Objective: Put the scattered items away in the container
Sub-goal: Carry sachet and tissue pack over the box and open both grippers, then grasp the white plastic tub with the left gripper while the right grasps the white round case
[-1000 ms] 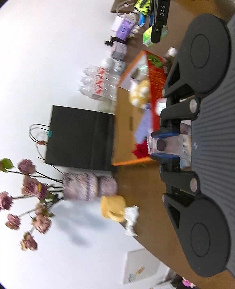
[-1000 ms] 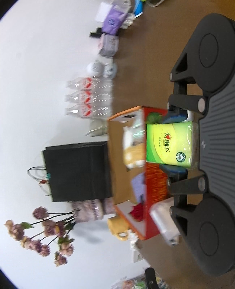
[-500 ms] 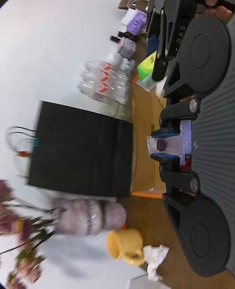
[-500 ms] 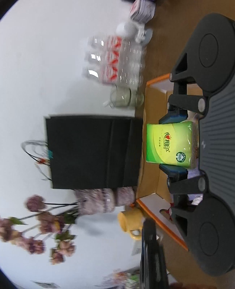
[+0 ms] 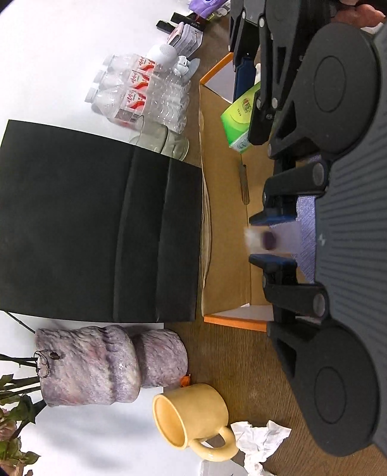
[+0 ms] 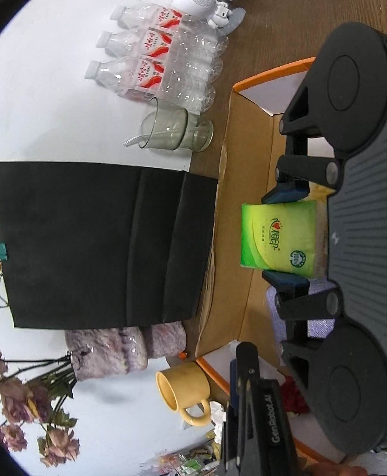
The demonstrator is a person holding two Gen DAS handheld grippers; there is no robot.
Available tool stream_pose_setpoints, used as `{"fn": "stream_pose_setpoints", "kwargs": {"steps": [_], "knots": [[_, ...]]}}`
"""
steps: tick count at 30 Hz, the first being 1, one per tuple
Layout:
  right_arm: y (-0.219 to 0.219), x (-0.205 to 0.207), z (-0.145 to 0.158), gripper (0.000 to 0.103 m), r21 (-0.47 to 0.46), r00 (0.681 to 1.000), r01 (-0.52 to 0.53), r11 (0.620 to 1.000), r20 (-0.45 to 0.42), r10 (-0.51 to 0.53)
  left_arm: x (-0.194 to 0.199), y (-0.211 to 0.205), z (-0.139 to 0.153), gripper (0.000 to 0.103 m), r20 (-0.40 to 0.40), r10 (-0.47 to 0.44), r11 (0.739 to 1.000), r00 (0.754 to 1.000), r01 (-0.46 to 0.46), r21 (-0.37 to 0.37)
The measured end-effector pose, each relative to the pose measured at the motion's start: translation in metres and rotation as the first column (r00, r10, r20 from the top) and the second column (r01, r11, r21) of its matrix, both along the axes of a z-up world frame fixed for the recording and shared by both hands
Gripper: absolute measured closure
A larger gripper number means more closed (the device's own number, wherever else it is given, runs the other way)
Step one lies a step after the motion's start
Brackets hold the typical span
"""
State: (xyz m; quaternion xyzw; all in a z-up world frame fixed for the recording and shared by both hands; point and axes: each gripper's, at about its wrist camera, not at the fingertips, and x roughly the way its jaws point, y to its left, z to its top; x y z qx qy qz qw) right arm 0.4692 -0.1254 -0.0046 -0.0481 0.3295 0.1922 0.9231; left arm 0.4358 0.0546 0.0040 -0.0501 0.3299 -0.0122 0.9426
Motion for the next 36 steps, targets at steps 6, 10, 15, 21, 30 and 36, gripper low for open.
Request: {"fn": "stream_pose_setpoints", "kwargs": {"steps": [6,10,15,21,30,36], "knots": [[-0.011,0.005,0.001,0.013,-0.021,0.999,0.05,0.999,0.008,-0.05,-0.007,0.006,0.008,0.0,0.037,0.027,1.0,0.999,-0.028,0.014],[-0.023,0.005,0.007,0.001,0.015,0.999,0.034,0.999,-0.018,-0.034,-0.013,0.012,0.013,0.0,0.062,0.033,0.999,0.998,-0.033,-0.006],[-0.029,0.001,0.014,0.0,-0.001,0.999,0.038,0.999,0.0,-0.038,-0.015,0.016,0.014,0.0,0.055,0.061,0.998,0.997,-0.061,-0.011],[-0.029,0.001,0.015,0.0,-0.009,0.999,0.037,0.999,-0.011,-0.037,-0.016,0.016,0.014,0.0,0.043,0.06,0.998,0.997,-0.06,-0.008],[-0.041,-0.016,0.027,0.0,0.029,1.0,0.021,0.999,0.014,-0.022,-0.042,0.012,0.029,0.0,0.104,0.043,0.999,0.994,-0.039,-0.035],[-0.071,-0.077,0.047,0.0,0.053,0.993,-0.014,0.999,0.117,0.008,-0.105,0.005,0.043,0.0,0.216,-0.012,1.0,0.976,0.014,-0.01]]}}
